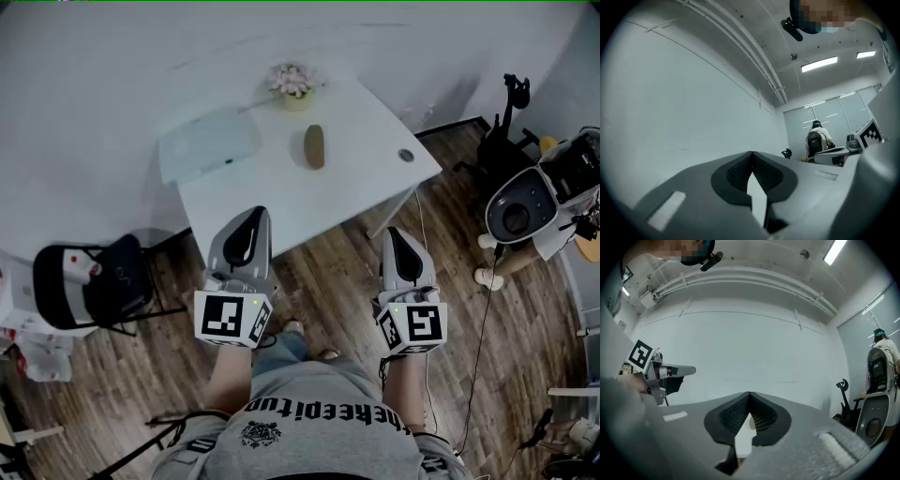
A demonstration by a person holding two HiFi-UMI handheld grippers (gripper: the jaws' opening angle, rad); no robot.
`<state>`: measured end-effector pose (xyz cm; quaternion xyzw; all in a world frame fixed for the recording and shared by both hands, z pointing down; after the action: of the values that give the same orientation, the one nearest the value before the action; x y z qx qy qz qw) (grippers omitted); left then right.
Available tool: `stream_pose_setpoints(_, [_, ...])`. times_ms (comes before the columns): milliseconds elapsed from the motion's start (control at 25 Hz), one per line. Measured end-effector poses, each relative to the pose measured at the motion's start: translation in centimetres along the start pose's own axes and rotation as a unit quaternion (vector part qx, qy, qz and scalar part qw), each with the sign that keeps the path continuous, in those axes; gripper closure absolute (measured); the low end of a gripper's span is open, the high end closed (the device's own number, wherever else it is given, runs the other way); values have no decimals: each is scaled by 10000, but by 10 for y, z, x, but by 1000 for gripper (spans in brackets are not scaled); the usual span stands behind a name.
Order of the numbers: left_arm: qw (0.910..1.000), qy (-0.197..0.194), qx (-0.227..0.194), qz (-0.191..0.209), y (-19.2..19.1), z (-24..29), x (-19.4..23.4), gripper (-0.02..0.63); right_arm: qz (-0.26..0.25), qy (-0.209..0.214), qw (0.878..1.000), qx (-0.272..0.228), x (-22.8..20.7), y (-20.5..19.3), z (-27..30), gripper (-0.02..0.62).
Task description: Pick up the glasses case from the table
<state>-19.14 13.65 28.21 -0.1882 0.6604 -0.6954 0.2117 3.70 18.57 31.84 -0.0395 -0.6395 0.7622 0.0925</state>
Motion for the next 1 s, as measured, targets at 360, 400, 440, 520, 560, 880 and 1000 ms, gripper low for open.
stream_pose_setpoints(360, [10000, -22, 1, 16, 0, 0, 12, 586, 5, -26, 10000, -20, 10, 4, 9, 594])
stream_pose_setpoints(400, [10000, -26, -1, 14, -1, 1, 14, 586, 2, -28, 10000, -22, 11, 4, 11, 594])
stream_pose_setpoints(440, [10000, -31, -4, 11, -1, 2, 16, 586, -3, -30, 10000, -23, 12, 4, 13, 594])
stream_pose_setpoints(520, [10000, -47, -16, 8, 0, 5, 20, 586, -9, -39, 10000, -24, 14, 5, 18, 594])
stream_pose_setpoints(560, [10000, -57, -19, 9, 0, 6, 23, 586, -10, -45, 10000, -23, 15, 6, 21, 594])
stream_pose_setpoints(880, [9998, -201, -13, 6, -1, 30, 44, 586, 130, -271, 9995, -133, 14, 10, 47, 594])
stream_pose_setpoints(1000, [9996, -279, -17, 43, -1, 41, 51, 586, 236, -348, 9989, -207, 11, 13, 56, 594])
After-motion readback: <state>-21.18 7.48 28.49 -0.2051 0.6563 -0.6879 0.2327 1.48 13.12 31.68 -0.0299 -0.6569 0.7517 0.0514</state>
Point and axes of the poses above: the fingertips, and each gripper's own axes: z forward along the fingers, x to its left, y out of its top, the point moved 4 cm from there along -z, backward along the fingers, and after that the axes turned 13 degrees about x, right-handed, at the moved point
